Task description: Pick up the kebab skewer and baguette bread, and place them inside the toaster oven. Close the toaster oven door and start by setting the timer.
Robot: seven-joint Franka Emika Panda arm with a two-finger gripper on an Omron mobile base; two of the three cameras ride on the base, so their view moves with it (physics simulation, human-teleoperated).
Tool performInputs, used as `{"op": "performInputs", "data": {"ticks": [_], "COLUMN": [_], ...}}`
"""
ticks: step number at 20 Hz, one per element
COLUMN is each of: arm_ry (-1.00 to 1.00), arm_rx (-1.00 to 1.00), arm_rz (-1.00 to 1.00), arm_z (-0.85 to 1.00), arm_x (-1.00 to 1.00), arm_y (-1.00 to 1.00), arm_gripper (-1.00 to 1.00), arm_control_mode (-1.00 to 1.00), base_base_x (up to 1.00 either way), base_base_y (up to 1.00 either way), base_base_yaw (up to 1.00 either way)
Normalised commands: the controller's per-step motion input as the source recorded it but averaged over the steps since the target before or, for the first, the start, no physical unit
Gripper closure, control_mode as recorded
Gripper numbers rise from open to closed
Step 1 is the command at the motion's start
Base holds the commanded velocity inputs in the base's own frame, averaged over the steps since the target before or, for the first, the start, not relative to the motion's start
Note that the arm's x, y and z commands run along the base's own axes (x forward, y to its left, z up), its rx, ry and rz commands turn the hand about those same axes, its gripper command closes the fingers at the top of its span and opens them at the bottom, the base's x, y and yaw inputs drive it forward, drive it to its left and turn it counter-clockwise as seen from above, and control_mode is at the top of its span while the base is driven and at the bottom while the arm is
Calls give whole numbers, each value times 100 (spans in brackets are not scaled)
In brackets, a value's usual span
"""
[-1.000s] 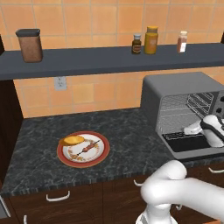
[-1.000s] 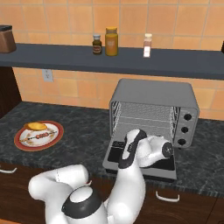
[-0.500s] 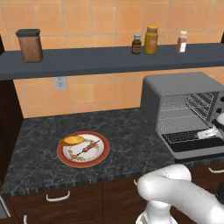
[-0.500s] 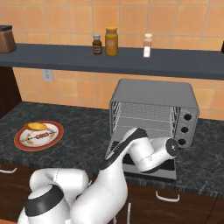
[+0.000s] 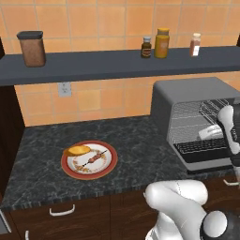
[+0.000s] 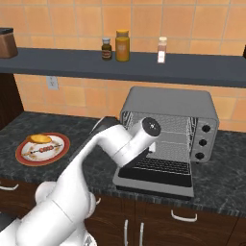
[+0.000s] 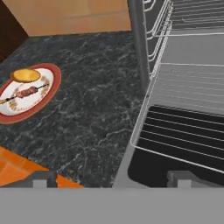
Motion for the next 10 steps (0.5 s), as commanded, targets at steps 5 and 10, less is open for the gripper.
{"op": "performInputs", "data": {"ticks": [5, 10], "arm_ry": [4, 0], "arm_rx": [-18, -16], "arm_rz": [0, 0], "arm_z": [25, 0], "arm_x": [-35, -2], "arm_y": [100, 100], "arm_gripper": [-100, -100], "arm_control_mode": [-100, -100], "base_base_x": [0, 0], "base_base_y": [0, 0], "base_base_yaw": [0, 0]}}
